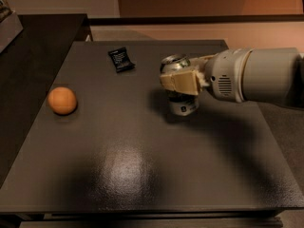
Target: Place 7up can upright
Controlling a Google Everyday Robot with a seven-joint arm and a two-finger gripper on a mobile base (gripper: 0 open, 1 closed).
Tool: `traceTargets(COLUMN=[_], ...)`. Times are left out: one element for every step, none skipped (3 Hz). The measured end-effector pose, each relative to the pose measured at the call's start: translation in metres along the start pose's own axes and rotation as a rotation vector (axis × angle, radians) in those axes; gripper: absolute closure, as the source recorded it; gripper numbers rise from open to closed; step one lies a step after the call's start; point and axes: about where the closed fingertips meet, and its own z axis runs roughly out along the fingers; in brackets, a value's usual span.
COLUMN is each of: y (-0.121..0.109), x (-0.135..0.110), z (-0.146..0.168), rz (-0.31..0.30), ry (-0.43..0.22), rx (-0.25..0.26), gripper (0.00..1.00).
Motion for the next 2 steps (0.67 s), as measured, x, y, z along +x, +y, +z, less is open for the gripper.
traceTargets(y=[-0.0033,-0.0071], x=[-0.0003,-0.0015], z=[0.0025,0.0063], rz=[-0.005,-0.04], ry=[0.071,0.162], rx=[0.027,0.075], gripper=[1.0,1.0])
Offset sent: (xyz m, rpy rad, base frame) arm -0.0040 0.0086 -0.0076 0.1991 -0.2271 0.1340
